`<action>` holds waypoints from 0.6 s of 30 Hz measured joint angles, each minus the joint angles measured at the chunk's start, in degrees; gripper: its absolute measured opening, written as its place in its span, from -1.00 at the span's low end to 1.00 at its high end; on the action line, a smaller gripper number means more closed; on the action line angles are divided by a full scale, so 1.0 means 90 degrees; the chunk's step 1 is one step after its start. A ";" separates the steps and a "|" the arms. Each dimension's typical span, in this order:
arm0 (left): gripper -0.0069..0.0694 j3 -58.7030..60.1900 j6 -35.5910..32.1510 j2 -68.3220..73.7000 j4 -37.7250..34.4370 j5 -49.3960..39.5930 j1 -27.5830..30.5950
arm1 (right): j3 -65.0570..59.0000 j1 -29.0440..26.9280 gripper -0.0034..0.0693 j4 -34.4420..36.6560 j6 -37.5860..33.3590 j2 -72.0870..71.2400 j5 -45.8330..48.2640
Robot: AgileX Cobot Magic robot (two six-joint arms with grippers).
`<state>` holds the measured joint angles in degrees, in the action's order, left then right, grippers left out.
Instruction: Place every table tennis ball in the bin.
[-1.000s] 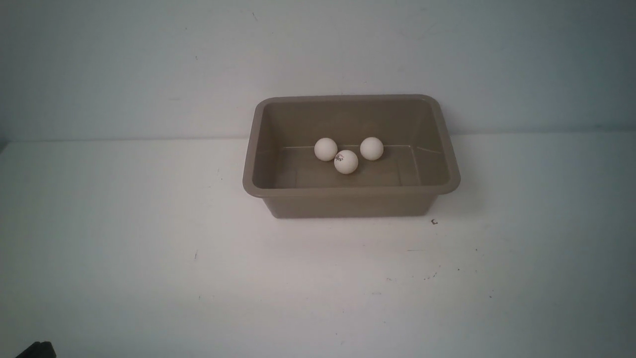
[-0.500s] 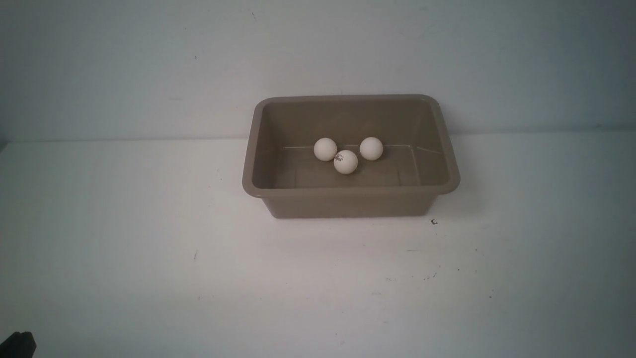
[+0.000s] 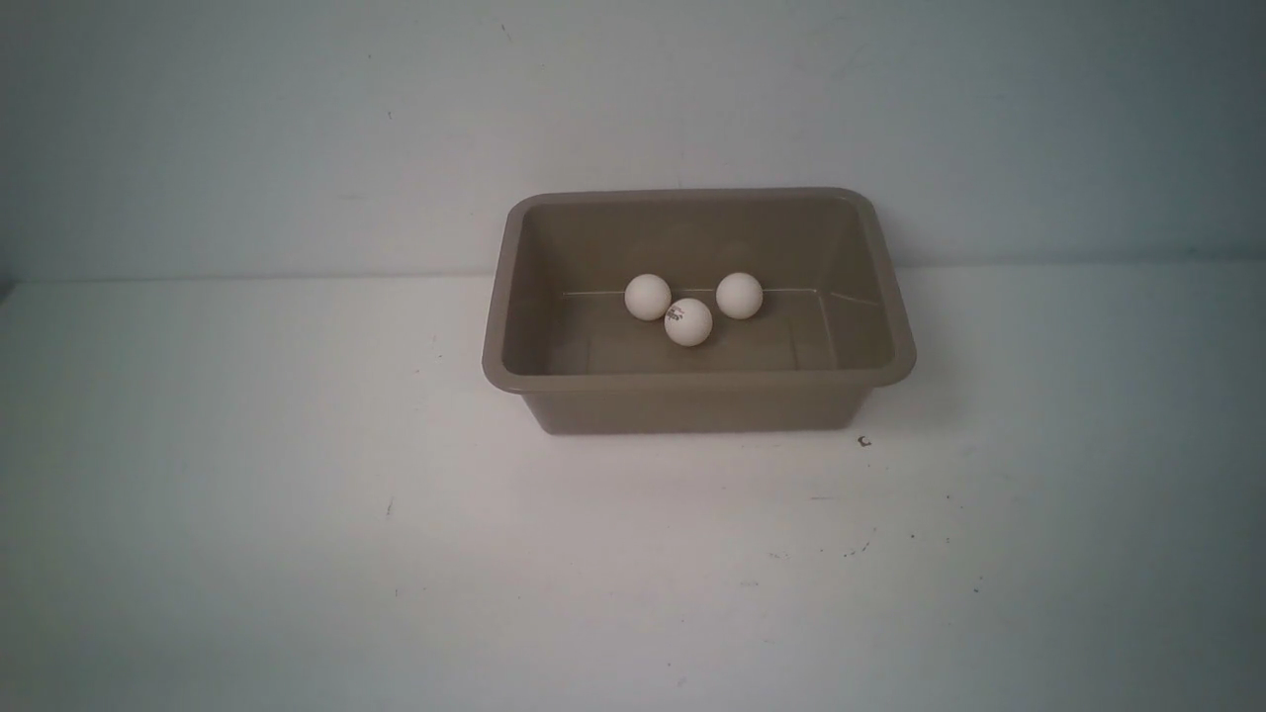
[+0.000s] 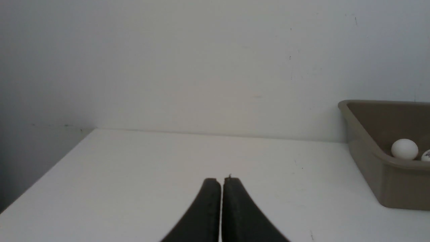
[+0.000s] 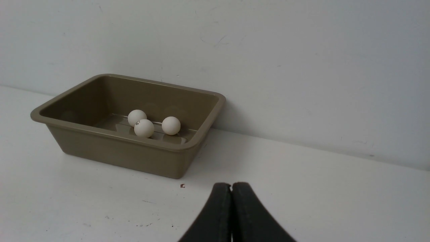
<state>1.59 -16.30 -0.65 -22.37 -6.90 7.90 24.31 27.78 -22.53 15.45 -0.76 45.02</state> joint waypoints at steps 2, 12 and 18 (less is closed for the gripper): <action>-0.83 0.0000 0.0794 0.0000 0.0655 -0.0349 0.0000 | 0.0000 0.0000 -0.95 0.0000 0.0006 0.0000 0.0000; -0.83 0.0000 0.2370 0.0000 0.1921 -0.1589 0.0000 | 0.0000 0.0000 -0.95 0.0000 0.0006 0.0000 0.0000; -0.83 0.0000 0.2382 0.0000 0.1935 -0.1612 0.0000 | 0.0000 0.0000 -0.95 0.0000 0.0006 0.0000 0.0000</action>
